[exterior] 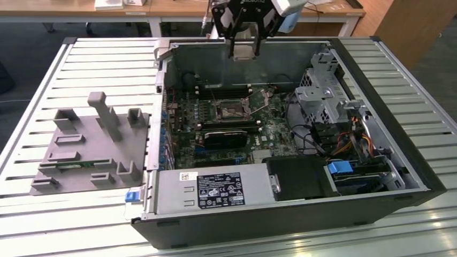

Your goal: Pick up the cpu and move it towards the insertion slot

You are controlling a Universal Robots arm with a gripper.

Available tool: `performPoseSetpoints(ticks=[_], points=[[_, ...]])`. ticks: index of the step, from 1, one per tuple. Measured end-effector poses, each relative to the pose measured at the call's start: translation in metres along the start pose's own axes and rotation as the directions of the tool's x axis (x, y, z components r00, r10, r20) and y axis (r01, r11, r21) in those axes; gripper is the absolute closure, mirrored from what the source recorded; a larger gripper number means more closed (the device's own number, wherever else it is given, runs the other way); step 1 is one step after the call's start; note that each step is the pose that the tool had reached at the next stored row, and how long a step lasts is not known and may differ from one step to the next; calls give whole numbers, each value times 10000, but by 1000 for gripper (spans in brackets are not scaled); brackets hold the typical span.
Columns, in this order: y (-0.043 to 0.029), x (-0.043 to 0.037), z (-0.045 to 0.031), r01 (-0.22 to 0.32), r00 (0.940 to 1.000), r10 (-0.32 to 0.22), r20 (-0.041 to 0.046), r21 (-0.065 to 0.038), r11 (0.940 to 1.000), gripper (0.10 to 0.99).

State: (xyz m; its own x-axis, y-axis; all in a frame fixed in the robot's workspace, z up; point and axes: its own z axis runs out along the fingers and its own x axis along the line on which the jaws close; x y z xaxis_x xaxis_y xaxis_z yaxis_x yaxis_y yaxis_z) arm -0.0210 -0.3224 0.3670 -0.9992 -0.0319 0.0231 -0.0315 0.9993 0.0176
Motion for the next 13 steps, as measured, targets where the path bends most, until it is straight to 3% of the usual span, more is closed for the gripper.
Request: performPoseSetpoints(ticks=[7, 8, 13], points=[[132, -7, 94, 6, 10000, -6, -1, 3, 10000, 545], [170, -10, 139, 10, 10000, -10, -1, 1, 10000, 545], [171, -10, 141, 10, 10000, -10, -1, 2, 10000, 545]])
